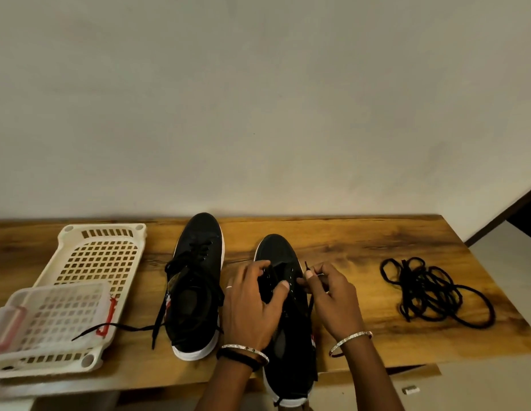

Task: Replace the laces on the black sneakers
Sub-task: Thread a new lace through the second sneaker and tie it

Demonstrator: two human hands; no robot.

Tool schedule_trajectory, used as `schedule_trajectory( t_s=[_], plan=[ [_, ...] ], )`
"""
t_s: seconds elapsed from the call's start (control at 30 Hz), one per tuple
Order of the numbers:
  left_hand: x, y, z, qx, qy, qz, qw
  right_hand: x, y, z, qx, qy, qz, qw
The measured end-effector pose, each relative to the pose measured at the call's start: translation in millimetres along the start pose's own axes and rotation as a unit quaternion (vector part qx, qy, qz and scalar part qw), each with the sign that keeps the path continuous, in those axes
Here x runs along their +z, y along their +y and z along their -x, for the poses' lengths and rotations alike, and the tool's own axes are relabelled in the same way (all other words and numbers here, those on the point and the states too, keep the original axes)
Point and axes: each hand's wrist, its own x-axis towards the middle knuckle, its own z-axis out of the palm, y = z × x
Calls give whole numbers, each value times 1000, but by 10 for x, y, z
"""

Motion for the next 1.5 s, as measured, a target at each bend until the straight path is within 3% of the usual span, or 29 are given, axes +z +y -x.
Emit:
schedule_trajectory(
  t_s=[0.1,0.27,0.5,0.77,1.1,1.5],
  plan=[
    [15,-77,-8,-41,28,37,998,39,-57,31,-7,52,-36,998],
    [80,-63,-107,-66,18,-1,998,149,-218,-103,16,73,-220,973],
    [31,-80,-180,-47,72,26,996,318,-114,-252,-58,45,-26,997],
    [56,-116,-192,-13,97,80,992,392,-45,-292,-103,-26,100,989],
    [7,-141,-200,37,86,70,993,363,-21,-288,-132,-64,135,980],
    [58,-273,-252,34,81,31,996,413,3,-302,-133,-62,110,983]
  ],
)
